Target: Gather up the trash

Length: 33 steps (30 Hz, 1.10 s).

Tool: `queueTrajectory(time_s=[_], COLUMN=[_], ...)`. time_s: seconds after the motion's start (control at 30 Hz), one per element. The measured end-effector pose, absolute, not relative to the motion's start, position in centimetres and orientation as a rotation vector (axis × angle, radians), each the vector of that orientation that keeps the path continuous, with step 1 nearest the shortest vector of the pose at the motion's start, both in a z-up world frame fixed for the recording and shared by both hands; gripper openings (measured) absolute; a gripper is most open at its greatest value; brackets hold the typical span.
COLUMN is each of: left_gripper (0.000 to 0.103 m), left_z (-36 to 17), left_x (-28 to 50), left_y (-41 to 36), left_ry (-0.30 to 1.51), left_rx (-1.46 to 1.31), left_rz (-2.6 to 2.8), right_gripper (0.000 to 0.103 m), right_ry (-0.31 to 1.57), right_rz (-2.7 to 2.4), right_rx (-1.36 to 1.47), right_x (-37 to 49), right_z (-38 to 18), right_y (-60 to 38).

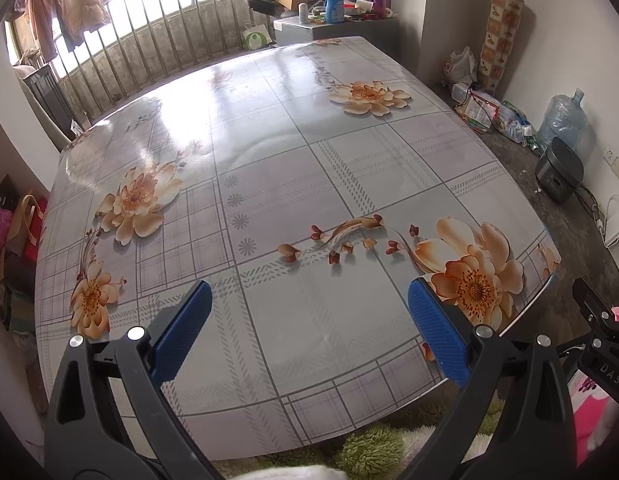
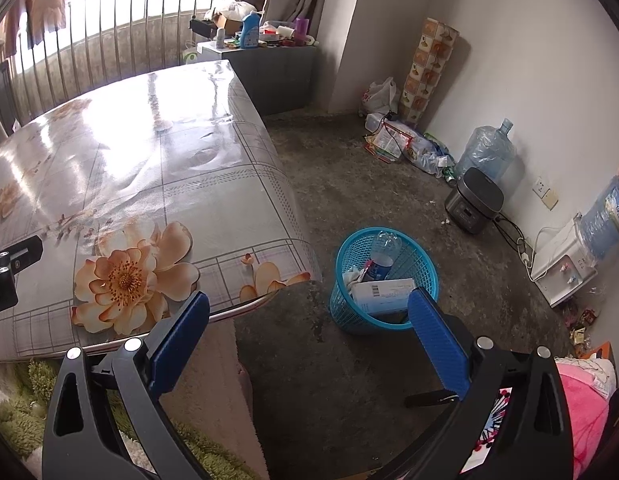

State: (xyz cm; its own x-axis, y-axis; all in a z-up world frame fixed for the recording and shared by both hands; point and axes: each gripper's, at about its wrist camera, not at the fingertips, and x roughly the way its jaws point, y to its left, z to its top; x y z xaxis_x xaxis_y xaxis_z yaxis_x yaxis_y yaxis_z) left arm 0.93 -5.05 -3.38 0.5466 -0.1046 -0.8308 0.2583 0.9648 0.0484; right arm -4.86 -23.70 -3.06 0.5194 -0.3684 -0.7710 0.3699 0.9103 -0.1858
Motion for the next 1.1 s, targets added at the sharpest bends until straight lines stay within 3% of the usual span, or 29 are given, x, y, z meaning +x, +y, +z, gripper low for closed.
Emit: queueTrajectory(time_s=[1.1], left_gripper=[0.094], left_z=[-3.51], left_x=[0.94], left_y=[-4.88], left_ry=[0.978], left_rx=[0.173], left_rz=[-0.215], right_gripper=[0.097], right_ry=[0.926], right_rz=[-0.438], right_rx=[-0.001], right_x=[-4.78], right_z=[-3.1], right_y=[-23.66])
